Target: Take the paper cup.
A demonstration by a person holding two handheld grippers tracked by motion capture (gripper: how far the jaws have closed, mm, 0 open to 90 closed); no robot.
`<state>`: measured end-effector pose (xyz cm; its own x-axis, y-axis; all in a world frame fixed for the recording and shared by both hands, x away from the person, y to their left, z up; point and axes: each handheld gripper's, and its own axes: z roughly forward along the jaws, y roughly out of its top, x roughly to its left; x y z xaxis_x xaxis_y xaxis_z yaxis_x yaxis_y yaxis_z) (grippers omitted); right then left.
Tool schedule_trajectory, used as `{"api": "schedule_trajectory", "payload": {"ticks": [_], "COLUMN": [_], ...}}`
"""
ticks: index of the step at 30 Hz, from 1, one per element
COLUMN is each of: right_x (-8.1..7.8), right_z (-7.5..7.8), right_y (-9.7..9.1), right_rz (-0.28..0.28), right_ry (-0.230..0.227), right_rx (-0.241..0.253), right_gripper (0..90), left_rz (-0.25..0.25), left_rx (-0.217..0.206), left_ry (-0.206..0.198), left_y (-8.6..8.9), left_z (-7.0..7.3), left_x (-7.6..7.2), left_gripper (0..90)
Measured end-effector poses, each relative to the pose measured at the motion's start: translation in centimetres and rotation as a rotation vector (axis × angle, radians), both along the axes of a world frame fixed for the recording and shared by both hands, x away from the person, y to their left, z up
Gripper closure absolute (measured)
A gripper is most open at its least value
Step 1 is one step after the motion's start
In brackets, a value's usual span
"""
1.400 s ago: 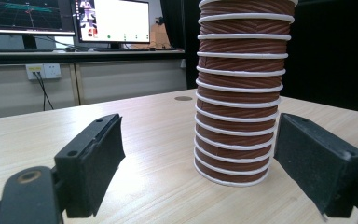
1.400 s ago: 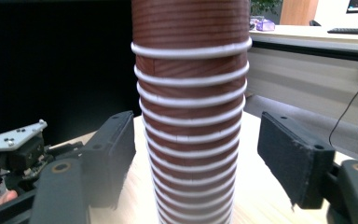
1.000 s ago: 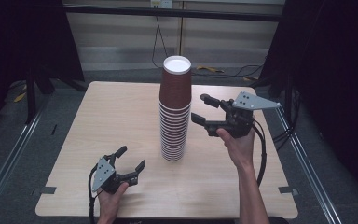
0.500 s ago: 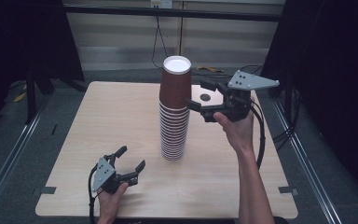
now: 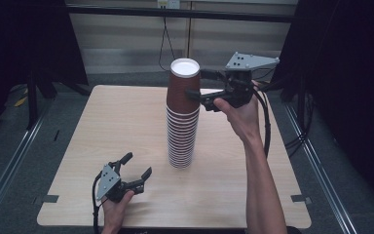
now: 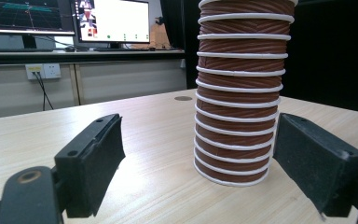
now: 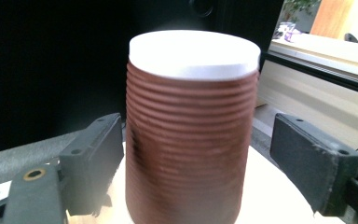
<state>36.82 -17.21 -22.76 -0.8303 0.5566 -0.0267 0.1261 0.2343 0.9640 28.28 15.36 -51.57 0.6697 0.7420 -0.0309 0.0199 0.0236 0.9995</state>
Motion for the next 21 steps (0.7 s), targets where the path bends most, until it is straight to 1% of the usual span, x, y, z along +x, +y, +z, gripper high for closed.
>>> {"api": "schedule_trajectory", "payload": {"ticks": [6, 8, 10, 11, 12, 13, 15, 19, 20, 21], "right_x": [0.7, 0.9, 1.1, 1.3, 1.4, 1.5, 1.7, 1.7, 1.8, 1.9], "right_z": [0.8, 1.2, 1.4, 1.5, 1.5, 1.5, 1.5, 1.7, 1.8, 1.8], "right_y": [1.2, 1.5, 1.8, 1.9, 2.0, 2.2, 2.4, 2.8, 2.8, 2.9], "right_rz": [0.021, 0.025, 0.027, 0.028, 0.033, 0.032, 0.041, 0.037, 0.041, 0.044], "right_ry": [0.023, 0.021, 0.028, 0.031, 0.034, 0.041, 0.048, 0.04, 0.039, 0.043], "right_rx": [-0.042, -0.056, -0.066, -0.073, -0.084, -0.09, -0.097, -0.109, -0.103, -0.1], "right_gripper": [17.0, 17.0, 17.0, 17.1, 17.2, 17.3, 17.7, 17.9, 18.5, 19.0], "left_rz": [-0.003, 0.007, -0.006, 0.008, 0.001, -0.001, 0.0, -0.002, -0.001, 0.0], "left_rx": [-0.007, 0.004, -0.01, 0.003, -0.004, -0.001, -0.004, -0.001, -0.006, 0.0], "left_ry": [0.005, -0.002, 0.006, -0.003, 0.004, 0.0, 0.002, -0.001, 0.002, 0.0], "left_y": [-0.1, 0.0, -0.1, 0.0, 0.0, 0.0, 0.0, 0.0, 0.0, 0.0], "left_z": [0.0, 0.0, 0.0, 0.0, 0.0, 0.0, 0.0, 0.0, 0.0, 0.0], "left_x": [0.0, 0.0, 0.0, 0.0, 0.0, 0.0, 0.0, 0.0, 0.0, 0.0], "left_gripper": [15.9, 15.9, 15.9, 15.9, 15.9, 15.9, 15.9, 15.9, 15.9, 15.9]}}
